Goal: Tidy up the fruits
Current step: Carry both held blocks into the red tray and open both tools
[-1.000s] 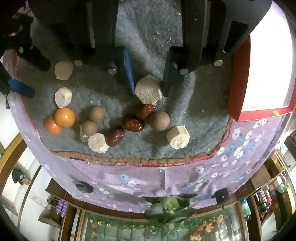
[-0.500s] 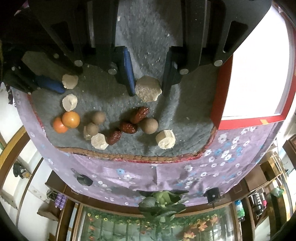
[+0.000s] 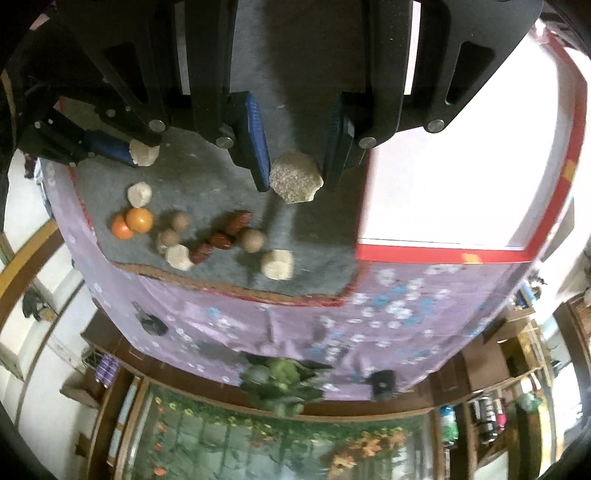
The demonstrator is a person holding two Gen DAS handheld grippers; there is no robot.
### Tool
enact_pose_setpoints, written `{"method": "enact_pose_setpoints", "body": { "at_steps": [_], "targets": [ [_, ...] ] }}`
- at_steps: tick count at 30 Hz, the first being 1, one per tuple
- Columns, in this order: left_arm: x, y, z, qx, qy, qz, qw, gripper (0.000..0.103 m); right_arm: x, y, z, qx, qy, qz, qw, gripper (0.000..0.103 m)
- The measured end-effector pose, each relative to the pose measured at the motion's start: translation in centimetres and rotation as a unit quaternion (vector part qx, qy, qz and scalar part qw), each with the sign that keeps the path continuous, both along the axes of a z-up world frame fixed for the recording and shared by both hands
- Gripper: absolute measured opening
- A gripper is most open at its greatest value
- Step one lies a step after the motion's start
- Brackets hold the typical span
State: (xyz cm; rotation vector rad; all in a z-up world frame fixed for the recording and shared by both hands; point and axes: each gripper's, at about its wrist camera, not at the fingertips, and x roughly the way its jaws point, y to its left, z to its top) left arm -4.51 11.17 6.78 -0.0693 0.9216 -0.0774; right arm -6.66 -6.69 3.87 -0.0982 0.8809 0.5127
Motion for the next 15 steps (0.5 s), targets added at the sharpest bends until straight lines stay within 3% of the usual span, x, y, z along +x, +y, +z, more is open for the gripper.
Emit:
{"method": "enact_pose_setpoints", "body": {
  "at_steps": [15],
  "targets": [
    [-0.7, 9.9, -0.3, 0.016, 0.01, 0.1, 0.9948, 0.028, 2.0, 12.1, 3.1, 0.052, -0.013, 0.109, 0.993, 0.024]
  ]
}}
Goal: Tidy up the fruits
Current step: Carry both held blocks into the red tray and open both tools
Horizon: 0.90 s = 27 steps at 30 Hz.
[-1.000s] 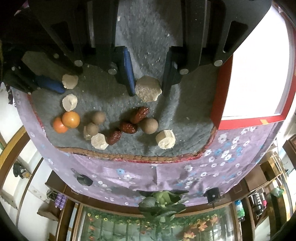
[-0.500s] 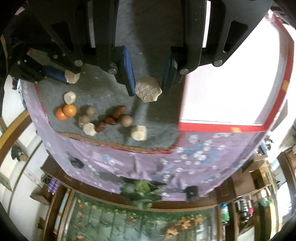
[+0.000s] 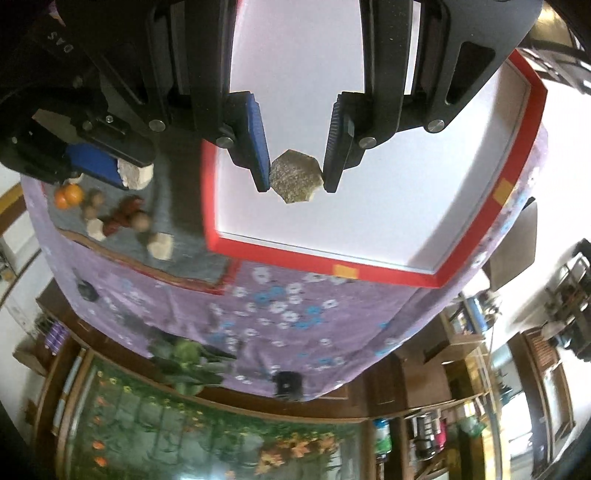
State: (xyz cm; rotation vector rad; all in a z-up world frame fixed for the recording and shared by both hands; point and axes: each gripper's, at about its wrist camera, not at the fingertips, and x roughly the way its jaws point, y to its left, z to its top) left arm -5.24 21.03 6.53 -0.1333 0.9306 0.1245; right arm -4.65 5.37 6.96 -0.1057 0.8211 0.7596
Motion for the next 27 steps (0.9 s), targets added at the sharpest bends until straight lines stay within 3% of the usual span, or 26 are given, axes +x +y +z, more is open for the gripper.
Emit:
{"method": "enact_pose_setpoints", "body": {
  "at_steps": [12, 18, 27],
  "targets": [
    [1.8, 4.6, -2.8, 0.0, 0.035, 0.064, 0.9973, 0.029, 3.6, 8.6, -2.5, -0.039, 0.015, 0.061, 0.997, 0.024],
    [2.5, 5.4, -3.7, 0.0, 0.048, 0.075, 0.996, 0.029, 4.9, 9.7, -4.3, -0.048, 0.037, 0.068, 0.996, 0.024],
    [2.5, 5.3, -3.9, -0.004, 0.054, 0.085, 0.9949, 0.029, 4.2, 8.8, -3.2, -0.039, 0.007, 0.062, 0.997, 0.029]
  ]
}}
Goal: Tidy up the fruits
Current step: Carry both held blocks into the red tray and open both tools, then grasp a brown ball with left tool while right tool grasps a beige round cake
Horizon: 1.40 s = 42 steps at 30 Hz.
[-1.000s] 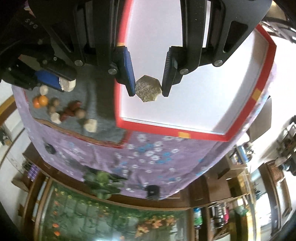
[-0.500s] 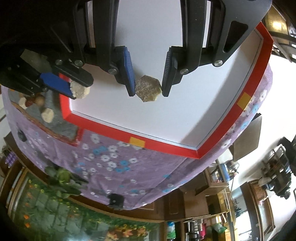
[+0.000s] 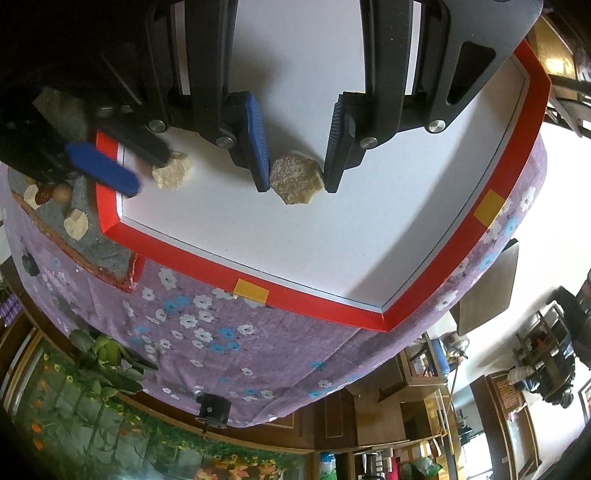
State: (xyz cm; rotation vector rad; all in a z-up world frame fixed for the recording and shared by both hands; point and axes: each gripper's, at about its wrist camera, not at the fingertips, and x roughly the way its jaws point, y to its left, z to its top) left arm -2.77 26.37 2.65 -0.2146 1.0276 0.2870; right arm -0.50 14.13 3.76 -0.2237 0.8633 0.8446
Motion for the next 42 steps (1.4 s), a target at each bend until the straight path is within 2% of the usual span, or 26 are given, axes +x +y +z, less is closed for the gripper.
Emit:
{"method": "enact_pose_setpoints", "body": {
  "at_steps": [3, 5, 7, 8, 9, 11, 13, 20, 26, 33, 35, 42],
  "targets": [
    [-0.5, -0.7, 0.3, 0.005, -0.002, -0.002, 1.0, 0.035, -1.0, -2.1, 1.3, 0.025, -0.026, -0.011, 0.999, 0.029],
    [-1.0, -1.7, 0.9, 0.01, -0.016, -0.009, 0.9998, 0.045, -2.0, -3.9, 2.4, 0.036, -0.057, -0.028, 0.997, 0.033],
    [-1.4, -2.8, 1.7, 0.012, -0.031, -0.019, 0.9993, 0.045, -3.1, -5.9, 3.3, 0.047, -0.089, -0.048, 0.994, 0.053],
    [-1.6, -3.4, 2.1, 0.015, -0.037, -0.025, 0.9989, 0.045, -3.8, -7.1, 3.8, 0.055, -0.113, -0.06, 0.99, 0.067],
    [-1.8, -4.2, 2.5, 0.019, -0.044, -0.03, 0.9984, 0.045, -4.3, -7.9, 4.3, 0.06, -0.13, -0.067, 0.987, 0.073],
    [-2.1, -5.5, 3.2, 0.028, -0.056, -0.041, 0.9972, 0.045, -5.7, -10.1, 5.1, 0.067, -0.163, -0.078, 0.981, 0.073],
    [-2.4, -6.9, 3.8, 0.032, -0.065, -0.051, 0.9961, 0.045, -6.5, -11.5, 5.4, 0.064, -0.172, -0.082, 0.98, 0.073],
    [-2.4, -11.6, 5.1, 0.021, -0.077, -0.092, 0.9926, 0.045, -8.1, -17.2, 5.9, 0.059, -0.175, -0.139, 0.973, 0.074],
    [-1.6, -14.8, 4.9, 0.02, -0.068, -0.113, 0.9911, 0.045, -9.8, -21.1, 5.3, 0.054, -0.189, -0.151, 0.969, 0.074],
    [0.2, -17.3, 3.4, -0.013, -0.041, -0.139, 0.9893, 0.045, -9.5, -24.8, 3.8, 0.051, -0.153, -0.182, 0.97, 0.074],
    [1.1, -17.6, 2.8, -0.034, -0.031, -0.139, 0.9892, 0.045, -9.1, -25.6, 3.6, 0.056, -0.139, -0.191, 0.97, 0.074],
    [4.3, -18.9, 2.0, -0.059, -0.016, -0.125, 0.9902, 0.045, -8.0, -26.4, 1.9, 0.059, -0.095, -0.196, 0.974, 0.074]
  ]
}}
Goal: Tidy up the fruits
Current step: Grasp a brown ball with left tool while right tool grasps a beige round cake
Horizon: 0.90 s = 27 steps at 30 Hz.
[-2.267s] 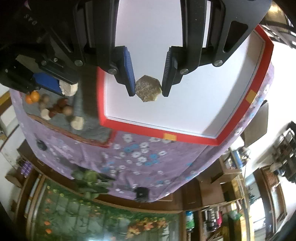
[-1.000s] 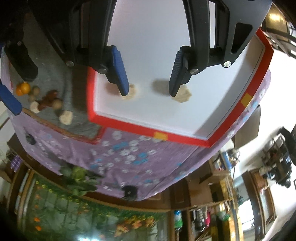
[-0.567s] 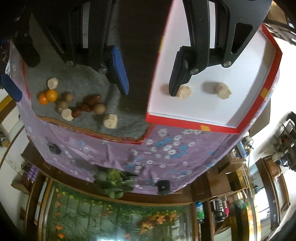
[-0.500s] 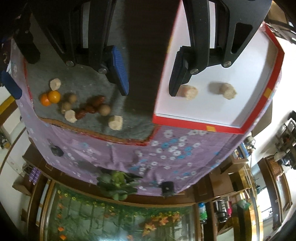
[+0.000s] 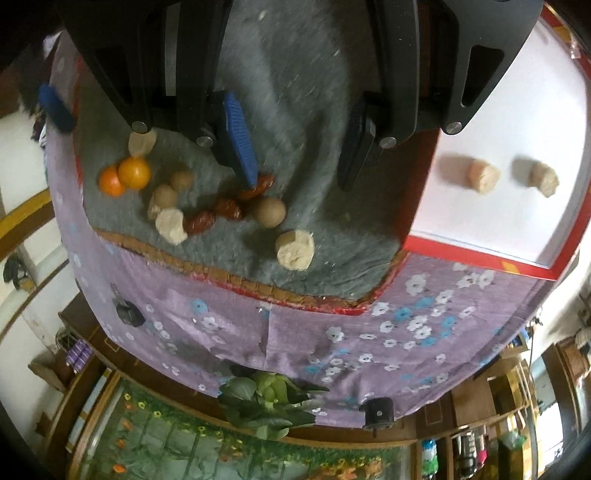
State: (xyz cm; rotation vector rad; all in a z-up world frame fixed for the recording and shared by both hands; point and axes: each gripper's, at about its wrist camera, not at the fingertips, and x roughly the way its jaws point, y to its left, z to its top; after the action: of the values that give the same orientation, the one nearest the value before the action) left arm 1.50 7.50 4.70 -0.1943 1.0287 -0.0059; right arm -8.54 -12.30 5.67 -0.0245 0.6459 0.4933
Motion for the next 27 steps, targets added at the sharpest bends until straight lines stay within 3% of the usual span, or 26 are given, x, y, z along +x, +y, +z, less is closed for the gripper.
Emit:
{"method": "enact_pose_setpoints", "body": {
  "at_steps": [9, 16, 17, 20, 23, 27],
  "targets": [
    [3.9, 0.1, -2.6, -0.069, 0.058, 0.033, 0.9954, 0.045, 0.9, -1.0, -0.6, 0.022, 0.021, 0.004, 1.0, 0.074],
    [4.5, -0.1, -2.6, -0.066, 0.053, 0.035, 0.9958, 0.045, 1.6, -1.5, -1.1, 0.042, 0.038, 0.008, 0.998, 0.073],
    [4.4, -0.2, -2.6, -0.061, 0.05, 0.033, 0.9963, 0.045, 1.7, -1.4, -1.2, 0.042, 0.039, 0.009, 0.998, 0.07],
    [4.2, -0.1, -2.7, -0.049, 0.046, 0.031, 0.9973, 0.035, 1.9, -1.1, -1.5, 0.037, 0.045, 0.012, 0.998, 0.061],
    [3.8, 0.4, -2.5, -0.064, 0.04, 0.024, 0.9969, 0.022, 2.0, -1.1, -1.6, 0.042, 0.052, 0.012, 0.998, 0.057],
    [3.0, 0.7, -1.7, -0.059, 0.031, 0.016, 0.9976, 0.022, 2.2, -0.8, -1.5, 0.051, 0.062, 0.019, 0.997, 0.057]
  ]
}}
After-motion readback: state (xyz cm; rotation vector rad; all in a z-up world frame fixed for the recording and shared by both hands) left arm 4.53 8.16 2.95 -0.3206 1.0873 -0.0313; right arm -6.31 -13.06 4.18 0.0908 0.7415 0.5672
